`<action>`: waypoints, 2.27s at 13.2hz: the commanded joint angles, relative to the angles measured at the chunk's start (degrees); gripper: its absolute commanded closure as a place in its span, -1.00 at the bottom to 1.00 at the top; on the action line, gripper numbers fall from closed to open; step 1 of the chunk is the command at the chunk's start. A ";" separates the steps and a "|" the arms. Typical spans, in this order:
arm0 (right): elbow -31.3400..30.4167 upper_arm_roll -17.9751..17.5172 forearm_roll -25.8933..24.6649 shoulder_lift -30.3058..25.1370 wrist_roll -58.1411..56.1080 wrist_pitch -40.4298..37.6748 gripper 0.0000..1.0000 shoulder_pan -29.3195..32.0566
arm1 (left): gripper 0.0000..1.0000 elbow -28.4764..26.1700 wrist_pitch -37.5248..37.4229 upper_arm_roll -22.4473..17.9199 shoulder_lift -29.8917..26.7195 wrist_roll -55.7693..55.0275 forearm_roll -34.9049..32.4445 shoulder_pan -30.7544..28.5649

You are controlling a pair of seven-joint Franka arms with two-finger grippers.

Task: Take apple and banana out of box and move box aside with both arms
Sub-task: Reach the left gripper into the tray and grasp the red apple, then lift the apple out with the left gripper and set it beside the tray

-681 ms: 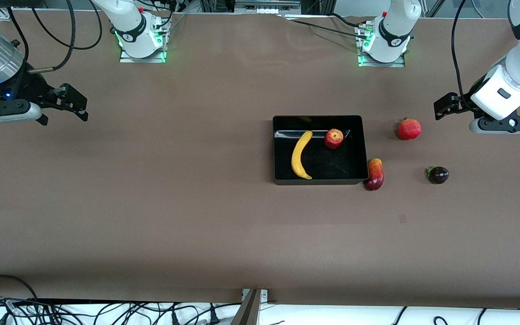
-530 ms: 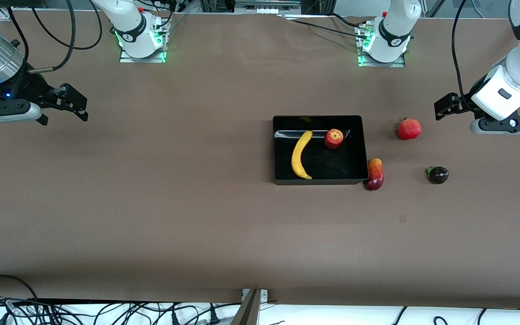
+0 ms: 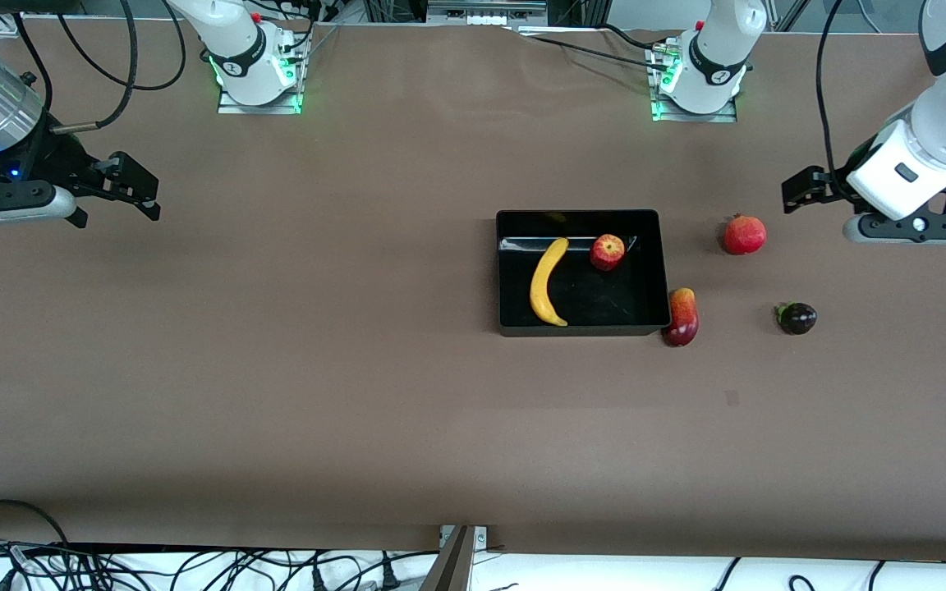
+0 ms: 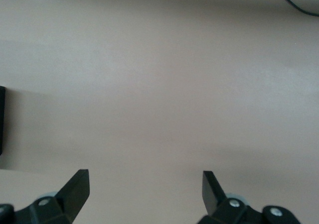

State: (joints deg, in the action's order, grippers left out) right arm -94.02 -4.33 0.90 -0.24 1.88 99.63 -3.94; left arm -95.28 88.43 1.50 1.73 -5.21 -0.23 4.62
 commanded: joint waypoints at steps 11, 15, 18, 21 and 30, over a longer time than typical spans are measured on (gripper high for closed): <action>0.24 -0.77 -0.55 -0.02 -0.12 -0.22 -1.00 0.78 | -1.00 -19.28 29.02 18.71 11.01 -27.82 -3.80 1.09; 0.24 -0.77 -0.55 -0.02 0.06 -0.40 -1.00 0.78 | -1.00 -33.02 49.09 19.07 12.67 -29.68 -8.73 1.09; 0.24 -0.77 -0.55 -0.02 0.06 -0.40 -1.00 0.78 | -1.00 -33.39 50.78 19.33 15.05 -33.27 -8.82 4.15; 0.24 -0.77 -0.55 -0.02 -0.21 -0.31 -1.00 0.78 | -1.00 -33.83 54.72 19.33 18.12 -33.64 -9.52 4.43; 0.24 -0.77 -0.55 -0.11 0.41 -0.31 -1.00 0.60 | 0.48 -34.54 55.54 19.42 17.96 -36.01 -14.97 3.55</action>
State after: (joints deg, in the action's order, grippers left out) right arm -94.04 -4.39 0.90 -0.24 1.88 99.61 -3.93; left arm -130.04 144.11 20.56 20.92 -39.72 -13.52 8.75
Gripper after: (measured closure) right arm 0.000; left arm 0.264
